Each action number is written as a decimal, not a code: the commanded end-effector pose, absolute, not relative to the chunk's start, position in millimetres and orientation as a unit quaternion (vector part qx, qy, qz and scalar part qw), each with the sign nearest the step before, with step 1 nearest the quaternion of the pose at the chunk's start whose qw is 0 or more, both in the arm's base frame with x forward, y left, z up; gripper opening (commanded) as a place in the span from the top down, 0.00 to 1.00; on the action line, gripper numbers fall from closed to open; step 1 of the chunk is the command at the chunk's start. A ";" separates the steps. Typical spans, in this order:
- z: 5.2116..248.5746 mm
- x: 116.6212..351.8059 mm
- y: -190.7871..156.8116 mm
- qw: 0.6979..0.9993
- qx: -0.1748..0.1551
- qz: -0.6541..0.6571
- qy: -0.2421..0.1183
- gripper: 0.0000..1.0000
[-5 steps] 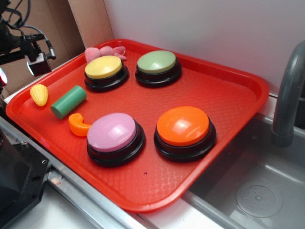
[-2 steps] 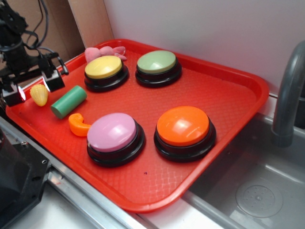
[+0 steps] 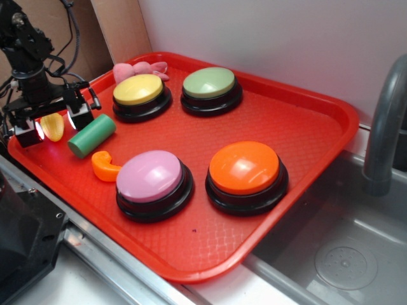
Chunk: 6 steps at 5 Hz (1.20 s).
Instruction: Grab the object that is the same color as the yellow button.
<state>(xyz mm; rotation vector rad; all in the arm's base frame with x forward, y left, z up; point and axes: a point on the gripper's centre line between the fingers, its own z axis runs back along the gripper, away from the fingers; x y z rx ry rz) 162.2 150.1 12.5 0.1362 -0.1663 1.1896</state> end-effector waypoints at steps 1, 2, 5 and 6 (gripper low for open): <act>25.7 155.4 156.5 0.830 0.064 0.544 -0.105 1.00; 35.1 154.9 154.1 0.841 0.059 0.527 -0.109 1.00; 145.8 185.4 83.3 0.934 0.013 0.342 -0.108 1.00; 167.5 194.1 50.9 0.958 -0.010 0.272 -0.092 1.00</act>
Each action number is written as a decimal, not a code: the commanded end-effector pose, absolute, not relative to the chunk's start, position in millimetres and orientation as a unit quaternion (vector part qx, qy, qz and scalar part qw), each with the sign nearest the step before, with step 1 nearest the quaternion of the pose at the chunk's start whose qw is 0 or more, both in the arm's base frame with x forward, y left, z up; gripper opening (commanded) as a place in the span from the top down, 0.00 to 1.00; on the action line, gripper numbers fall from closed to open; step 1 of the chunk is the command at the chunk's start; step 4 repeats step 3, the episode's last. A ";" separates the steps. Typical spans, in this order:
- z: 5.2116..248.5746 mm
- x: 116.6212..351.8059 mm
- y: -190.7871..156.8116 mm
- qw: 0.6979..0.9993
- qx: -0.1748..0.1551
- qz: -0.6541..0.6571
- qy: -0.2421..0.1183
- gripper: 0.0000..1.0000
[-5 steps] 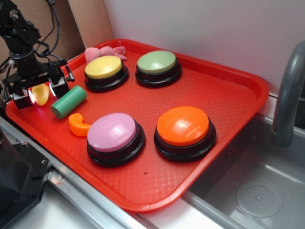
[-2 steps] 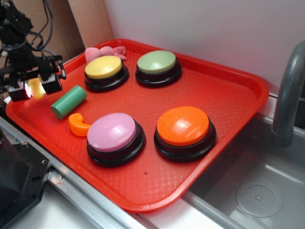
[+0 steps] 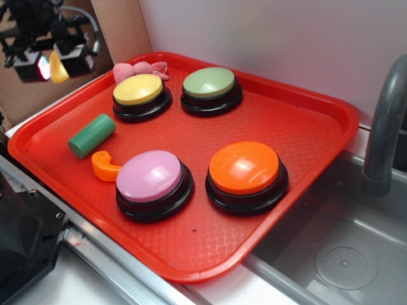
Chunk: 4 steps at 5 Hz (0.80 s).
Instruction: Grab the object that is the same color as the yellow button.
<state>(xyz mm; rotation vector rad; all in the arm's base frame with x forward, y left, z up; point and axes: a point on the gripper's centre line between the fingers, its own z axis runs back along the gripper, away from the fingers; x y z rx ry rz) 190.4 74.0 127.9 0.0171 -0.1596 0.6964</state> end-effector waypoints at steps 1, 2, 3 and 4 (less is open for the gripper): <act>183.5 202.3 13.6 0.982 -0.019 0.179 -0.061 1.00; 185.0 204.9 -4.0 0.987 -0.022 0.147 -0.066 1.00; 184.2 202.1 -1.5 0.986 -0.024 0.151 -0.062 1.00; 184.2 202.1 -1.5 0.986 -0.024 0.151 -0.062 1.00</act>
